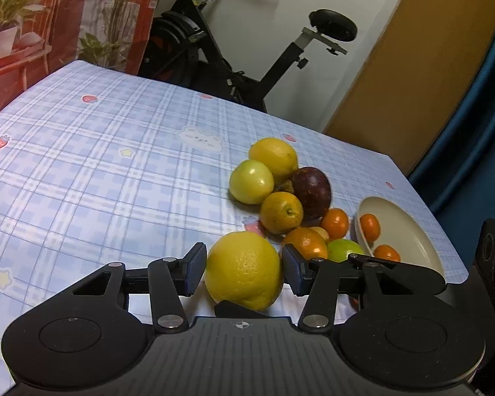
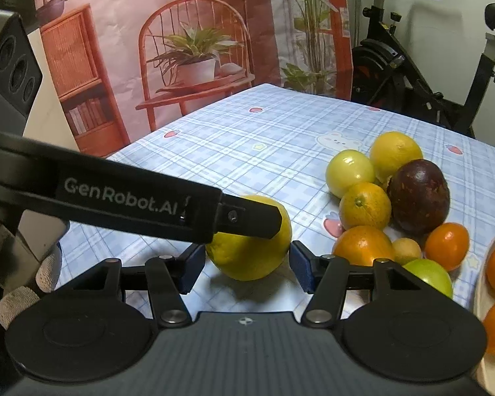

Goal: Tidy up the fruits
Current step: 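Grasp the grapefruit with the left gripper and carry it over the plate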

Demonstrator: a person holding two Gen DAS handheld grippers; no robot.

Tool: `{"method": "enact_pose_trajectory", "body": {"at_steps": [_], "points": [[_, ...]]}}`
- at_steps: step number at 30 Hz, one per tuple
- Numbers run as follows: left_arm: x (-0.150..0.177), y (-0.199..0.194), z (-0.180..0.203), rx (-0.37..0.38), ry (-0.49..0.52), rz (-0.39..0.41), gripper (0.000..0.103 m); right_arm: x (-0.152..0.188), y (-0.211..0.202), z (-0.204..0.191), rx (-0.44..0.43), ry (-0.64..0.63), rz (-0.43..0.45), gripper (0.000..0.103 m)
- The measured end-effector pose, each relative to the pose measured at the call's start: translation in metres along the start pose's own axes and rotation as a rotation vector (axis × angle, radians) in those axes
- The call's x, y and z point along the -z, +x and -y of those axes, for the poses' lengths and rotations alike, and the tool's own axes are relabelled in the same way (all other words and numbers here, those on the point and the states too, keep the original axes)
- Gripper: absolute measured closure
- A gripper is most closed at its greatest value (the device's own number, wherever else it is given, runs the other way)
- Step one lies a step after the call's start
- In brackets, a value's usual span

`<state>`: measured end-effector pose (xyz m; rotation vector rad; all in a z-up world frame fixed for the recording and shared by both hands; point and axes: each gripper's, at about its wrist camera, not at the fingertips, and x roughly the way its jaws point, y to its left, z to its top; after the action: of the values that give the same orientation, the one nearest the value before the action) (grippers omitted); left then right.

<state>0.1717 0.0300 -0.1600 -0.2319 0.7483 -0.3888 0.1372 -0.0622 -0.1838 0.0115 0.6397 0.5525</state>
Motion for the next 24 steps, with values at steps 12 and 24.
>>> {"method": "enact_pose_trajectory", "body": {"at_steps": [12,24], "points": [[-0.01,-0.009,0.041,0.045,0.088,0.068,0.05,-0.004,-0.043,0.008,0.068,0.031,0.087,0.044],[-0.023,0.008,0.094,0.107,0.227,0.087,0.05,-0.007,-0.086,0.042,0.147,0.12,0.175,0.044]]}}
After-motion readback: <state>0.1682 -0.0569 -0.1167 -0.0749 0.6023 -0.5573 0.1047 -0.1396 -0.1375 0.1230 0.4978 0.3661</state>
